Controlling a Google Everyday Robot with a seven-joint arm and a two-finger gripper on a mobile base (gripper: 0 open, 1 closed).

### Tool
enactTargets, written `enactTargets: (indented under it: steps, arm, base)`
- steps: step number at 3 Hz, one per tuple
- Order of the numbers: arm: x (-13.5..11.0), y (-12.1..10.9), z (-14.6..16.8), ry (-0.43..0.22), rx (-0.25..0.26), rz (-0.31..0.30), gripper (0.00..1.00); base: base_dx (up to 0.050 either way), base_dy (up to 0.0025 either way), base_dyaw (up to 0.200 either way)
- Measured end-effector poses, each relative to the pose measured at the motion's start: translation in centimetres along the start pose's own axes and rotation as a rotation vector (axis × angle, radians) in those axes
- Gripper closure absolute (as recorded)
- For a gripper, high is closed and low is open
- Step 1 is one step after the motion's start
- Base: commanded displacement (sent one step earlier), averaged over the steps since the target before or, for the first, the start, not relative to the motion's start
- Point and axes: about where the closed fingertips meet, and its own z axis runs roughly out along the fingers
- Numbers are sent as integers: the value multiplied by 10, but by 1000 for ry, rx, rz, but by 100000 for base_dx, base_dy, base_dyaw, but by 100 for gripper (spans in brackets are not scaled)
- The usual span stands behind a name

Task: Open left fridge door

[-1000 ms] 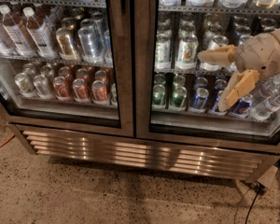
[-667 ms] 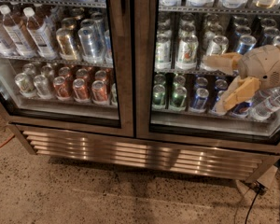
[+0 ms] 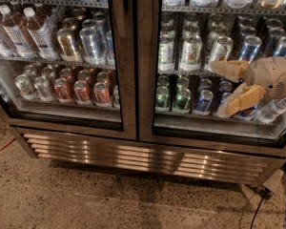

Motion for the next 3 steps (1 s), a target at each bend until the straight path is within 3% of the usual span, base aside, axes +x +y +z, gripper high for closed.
enactTargets:
  steps: [2, 3]
  arm:
    - [2, 0, -1, -31, 17, 16, 0]
    - [-2, -1, -4, -96, 62, 37, 0]
  base:
    - [0, 0, 0]
    - [0, 0, 0]
